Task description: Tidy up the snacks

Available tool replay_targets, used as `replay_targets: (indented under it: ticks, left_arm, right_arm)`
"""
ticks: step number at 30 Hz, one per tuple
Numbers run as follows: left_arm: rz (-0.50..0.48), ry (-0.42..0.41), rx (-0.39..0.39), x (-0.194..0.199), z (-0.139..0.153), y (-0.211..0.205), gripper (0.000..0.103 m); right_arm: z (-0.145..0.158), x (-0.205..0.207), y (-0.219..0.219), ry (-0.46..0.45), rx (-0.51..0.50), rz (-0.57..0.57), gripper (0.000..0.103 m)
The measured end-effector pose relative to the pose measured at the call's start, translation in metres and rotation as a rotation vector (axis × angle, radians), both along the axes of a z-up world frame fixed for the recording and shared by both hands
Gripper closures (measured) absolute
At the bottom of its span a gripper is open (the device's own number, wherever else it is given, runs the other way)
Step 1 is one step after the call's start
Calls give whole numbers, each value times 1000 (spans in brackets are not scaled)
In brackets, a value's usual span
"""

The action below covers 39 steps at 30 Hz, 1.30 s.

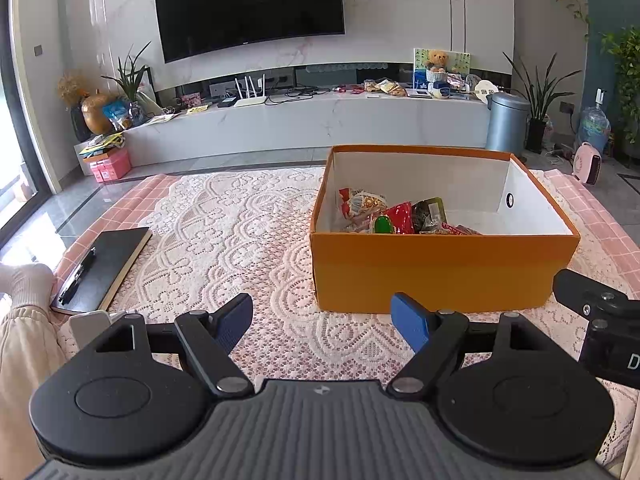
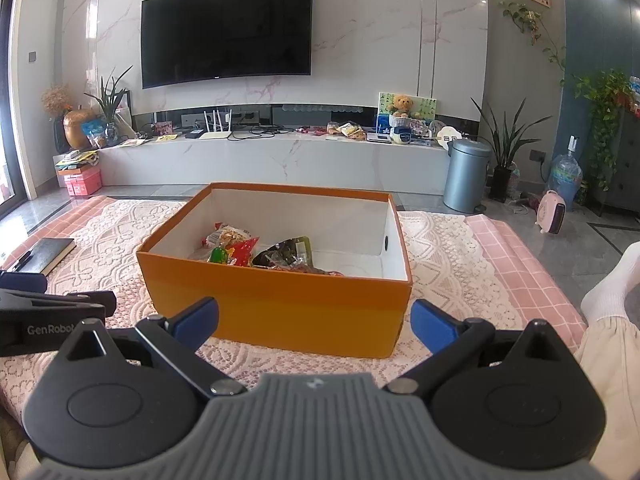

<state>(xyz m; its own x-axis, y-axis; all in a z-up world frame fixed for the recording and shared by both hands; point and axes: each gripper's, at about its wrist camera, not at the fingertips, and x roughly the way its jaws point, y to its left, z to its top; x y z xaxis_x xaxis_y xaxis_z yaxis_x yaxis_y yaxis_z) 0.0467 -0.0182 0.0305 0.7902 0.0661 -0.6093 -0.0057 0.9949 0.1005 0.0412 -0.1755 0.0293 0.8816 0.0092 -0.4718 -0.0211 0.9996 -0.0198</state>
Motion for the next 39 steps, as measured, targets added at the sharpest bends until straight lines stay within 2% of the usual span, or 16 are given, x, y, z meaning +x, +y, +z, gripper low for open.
replay_targets:
  ticks: [39]
  left_arm:
    - [-30,-22,9,-4,5,0,11]
  right_arm:
    - [-2,-1,0,7,-13,2,4]
